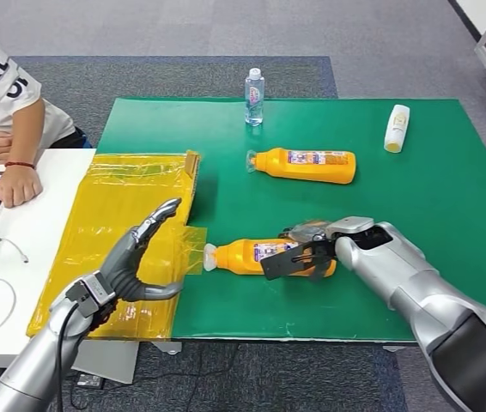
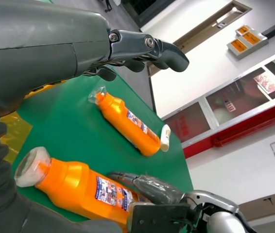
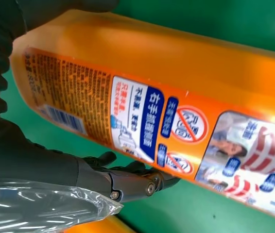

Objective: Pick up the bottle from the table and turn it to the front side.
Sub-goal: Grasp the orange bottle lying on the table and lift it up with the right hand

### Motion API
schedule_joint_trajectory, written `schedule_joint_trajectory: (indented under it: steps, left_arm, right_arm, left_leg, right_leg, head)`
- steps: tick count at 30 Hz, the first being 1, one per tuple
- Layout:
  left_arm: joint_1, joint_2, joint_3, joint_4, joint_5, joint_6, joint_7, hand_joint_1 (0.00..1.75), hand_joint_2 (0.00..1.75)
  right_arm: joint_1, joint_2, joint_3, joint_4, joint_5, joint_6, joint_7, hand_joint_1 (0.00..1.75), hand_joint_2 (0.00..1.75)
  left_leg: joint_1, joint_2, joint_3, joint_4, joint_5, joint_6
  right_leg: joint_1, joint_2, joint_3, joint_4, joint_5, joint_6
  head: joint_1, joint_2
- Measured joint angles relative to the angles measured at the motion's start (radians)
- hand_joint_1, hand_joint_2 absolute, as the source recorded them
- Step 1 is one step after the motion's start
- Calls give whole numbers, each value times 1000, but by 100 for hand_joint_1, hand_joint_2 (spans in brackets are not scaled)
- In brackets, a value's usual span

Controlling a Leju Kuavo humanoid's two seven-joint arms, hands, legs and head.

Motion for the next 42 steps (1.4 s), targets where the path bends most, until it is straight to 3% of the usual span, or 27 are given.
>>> schedule_joint_trajectory:
  steps: [6, 8, 9, 11, 13, 23, 34, 38, 42]
  left_arm:
    - [-22, 0, -3, 11, 3, -3, 0, 0, 175]
    - [-26, 0, -4, 12, 7, -3, 0, 0, 175]
    - [-27, 0, -5, 13, 8, -4, 0, 0, 175]
    - [-29, 0, -7, 13, 9, -4, 0, 0, 175]
    - [-30, 0, -8, 15, 10, -4, 0, 0, 175]
    - [-36, -2, -15, 33, 12, -5, 0, 0, 175]
    - [-35, -5, -20, 47, 21, -1, 0, 0, 175]
    - [-25, -4, -20, 48, 22, 5, 0, 0, 175]
    - [-2, 3, -19, 47, 31, 7, 0, 0, 175]
  right_arm:
    - [-10, 14, 20, 34, -20, -4, -2, 0, 175]
    - [-13, 16, 25, 41, -27, -5, -2, 8, 175]
    - [-15, 16, 27, 44, -30, -6, -2, 24, 175]
    - [-18, 16, 32, 49, -37, -9, -4, 110, 175]
    - [-19, 16, 36, 53, -41, -16, -5, 175, 175]
    - [-13, 10, 39, 68, -92, -78, -11, 175, 175]
    - [22, -38, 0, 82, -179, -129, -32, 175, 175]
    - [64, -71, -59, 82, -286, -219, -68, 175, 175]
    - [151, -129, -202, 65, -508, -270, -201, 175, 175]
  left_leg:
    - [0, 0, 0, 0, 0, 0]
    - [0, 0, 0, 0, 0, 0]
    - [0, 0, 0, 0, 0, 0]
    - [0, 0, 0, 0, 0, 0]
    - [0, 0, 0, 0, 0, 0]
    - [0, 0, 0, 0, 0, 0]
    - [0, 0, 0, 0, 0, 0]
    - [0, -1, 1, 0, 0, 1]
    - [0, -3, 0, 0, 0, 2]
  right_leg:
    - [0, 0, 0, 0, 0, 0]
    - [0, 0, 0, 0, 0, 0]
    - [0, 0, 0, 0, 0, 0]
    - [0, 0, 0, 0, 0, 0]
    - [0, 0, 0, 0, 0, 0]
    - [0, 0, -1, 0, 0, 0]
    - [0, 0, 0, 0, 0, 0]
    - [0, -1, 1, 0, 0, 0]
    - [0, -5, 3, -1, -1, 1]
  head:
    - [0, 0]
    - [0, 0]
    - [0, 0]
    - [0, 0]
    - [0, 0]
    - [0, 0]
    - [0, 0]
    - [0, 0]
    - [0, 0]
